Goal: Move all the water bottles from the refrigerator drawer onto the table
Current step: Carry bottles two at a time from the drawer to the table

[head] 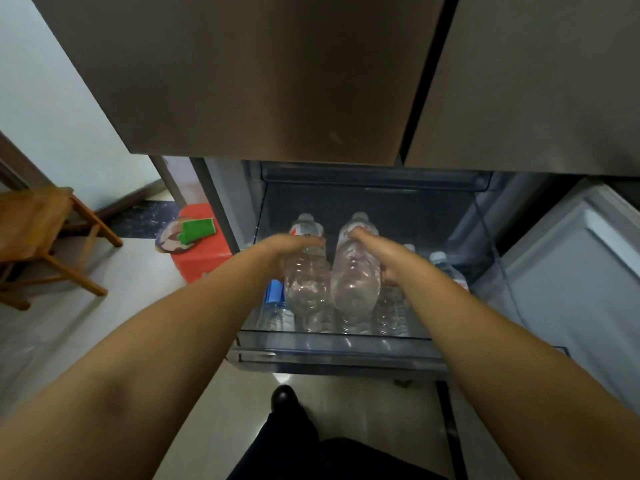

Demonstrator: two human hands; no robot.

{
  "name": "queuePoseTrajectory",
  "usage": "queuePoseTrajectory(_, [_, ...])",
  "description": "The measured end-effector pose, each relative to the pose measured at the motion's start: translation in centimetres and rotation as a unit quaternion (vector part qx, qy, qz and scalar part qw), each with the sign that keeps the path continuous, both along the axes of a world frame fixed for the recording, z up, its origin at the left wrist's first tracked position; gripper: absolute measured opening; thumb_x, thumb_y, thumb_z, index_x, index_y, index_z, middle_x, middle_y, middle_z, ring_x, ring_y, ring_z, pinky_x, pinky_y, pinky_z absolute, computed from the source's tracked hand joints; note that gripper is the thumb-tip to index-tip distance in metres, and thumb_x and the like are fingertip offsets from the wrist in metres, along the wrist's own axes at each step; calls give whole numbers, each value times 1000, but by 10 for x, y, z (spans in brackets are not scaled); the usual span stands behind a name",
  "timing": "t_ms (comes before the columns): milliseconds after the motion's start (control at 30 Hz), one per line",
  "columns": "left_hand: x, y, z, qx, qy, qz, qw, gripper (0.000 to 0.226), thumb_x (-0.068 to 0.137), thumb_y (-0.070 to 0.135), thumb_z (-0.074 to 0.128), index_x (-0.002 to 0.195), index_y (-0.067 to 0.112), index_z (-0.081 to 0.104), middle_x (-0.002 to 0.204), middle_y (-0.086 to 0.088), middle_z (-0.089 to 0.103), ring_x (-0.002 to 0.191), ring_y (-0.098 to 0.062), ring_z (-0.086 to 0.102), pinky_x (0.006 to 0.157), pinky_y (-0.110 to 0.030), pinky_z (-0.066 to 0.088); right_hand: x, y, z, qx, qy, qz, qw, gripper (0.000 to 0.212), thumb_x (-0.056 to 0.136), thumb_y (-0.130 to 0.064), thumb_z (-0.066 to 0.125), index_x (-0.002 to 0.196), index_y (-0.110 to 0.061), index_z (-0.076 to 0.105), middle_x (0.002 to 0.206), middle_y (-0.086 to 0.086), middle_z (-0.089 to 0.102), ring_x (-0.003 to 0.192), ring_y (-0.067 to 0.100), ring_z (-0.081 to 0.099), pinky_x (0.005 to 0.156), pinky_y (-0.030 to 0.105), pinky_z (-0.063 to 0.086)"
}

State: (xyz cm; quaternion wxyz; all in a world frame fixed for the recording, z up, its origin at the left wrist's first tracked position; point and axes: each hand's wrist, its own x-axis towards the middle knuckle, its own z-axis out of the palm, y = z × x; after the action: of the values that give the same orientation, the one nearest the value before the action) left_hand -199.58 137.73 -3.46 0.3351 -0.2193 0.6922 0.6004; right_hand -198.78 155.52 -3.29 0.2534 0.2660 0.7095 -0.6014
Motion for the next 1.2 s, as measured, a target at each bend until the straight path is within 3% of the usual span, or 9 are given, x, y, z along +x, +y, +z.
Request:
queuePoseTrajectory(100, [12, 10, 20, 70, -23, -6, 997, 20, 86, 28, 65, 94, 9, 62, 64, -6, 68, 51, -20, 68, 51, -31, 57, 15, 9, 29, -109, -11, -26, 994, 42, 84, -36, 68, 112, -5, 58, 87, 14, 68, 73, 25, 69, 68, 36, 59])
queuePoseTrajectory(233, [34, 30, 40, 109, -18, -41, 993, 27, 87, 34, 63, 100, 10, 62, 91, -9, 68, 78, -23, 66, 75, -37, 55, 38, 31, 40, -196, -2, -46, 980, 41, 88, -37, 64, 116, -6, 60, 75, 15, 73, 65, 25, 73, 64, 38, 61])
queuePoseTrajectory(367, [57, 45, 52, 154, -5, -30, 988, 31, 87, 35, 63, 102, 8, 61, 85, -12, 71, 77, -24, 67, 77, -38, 55, 64, 51, 45, -237, 6, -99, 966, 58, 83, -44, 69, 127, -8, 54, 95, 18, 71, 79, 30, 73, 70, 44, 59])
queuePoseTrajectory(533, [74, 64, 60, 226, -3, -59, 972, 43, 87, 40, 62, 116, 9, 56, 106, -15, 68, 92, -27, 66, 87, -42, 54, 98, 76, 58, -230, 53, -155, 959, 47, 84, -32, 70, 122, -8, 55, 102, 17, 69, 87, 30, 70, 87, 49, 55])
queuePoseTrajectory(700, [95, 95, 73, 251, 2, -170, 953, 40, 90, 37, 59, 115, 7, 58, 103, -14, 68, 92, -26, 65, 89, -42, 51, 153, 97, 64, -41, 152, -230, 960, 72, 73, -29, 77, 133, -16, 38, 118, 12, 63, 99, 31, 68, 87, 50, 55])
queuePoseTrajectory(833, [118, 107, 72, 211, 81, -269, 936, 26, 90, 24, 62, 110, 7, 59, 78, -7, 73, 66, -18, 71, 63, -31, 59, 215, 86, 69, 154, 193, -286, 926, 75, 76, -29, 74, 138, -23, 30, 112, -1, 56, 99, 21, 59, 83, 36, 52])
queuePoseTrajectory(933, [140, 112, 64, 191, 108, -339, 915, 10, 90, 18, 63, 99, 16, 60, 75, -5, 69, 61, -16, 68, 60, -28, 57, 262, 74, 59, 238, 206, -315, 895, 76, 81, -27, 72, 142, -24, 25, 111, -3, 53, 96, 18, 55, 78, 30, 43])
queuePoseTrajectory(1100, [198, 134, 27, 59, 256, -513, 817, 43, 74, 27, 79, 109, 12, 58, 95, -4, 68, 84, -17, 66, 73, -23, 54, 356, 45, 21, 336, 154, -414, 832, 89, 69, -37, 73, 143, -31, 24, 118, 4, 58, 97, 23, 62, 83, 38, 53])
queuePoseTrajectory(1200, [242, 144, 5, -6, 289, -534, 795, 64, 73, 31, 80, 122, 9, 46, 108, -2, 59, 95, -19, 59, 80, -29, 49, 412, 29, -1, 356, 75, -455, 813, 98, 56, -51, 64, 143, -38, 21, 119, 7, 58, 101, 29, 62, 87, 46, 53])
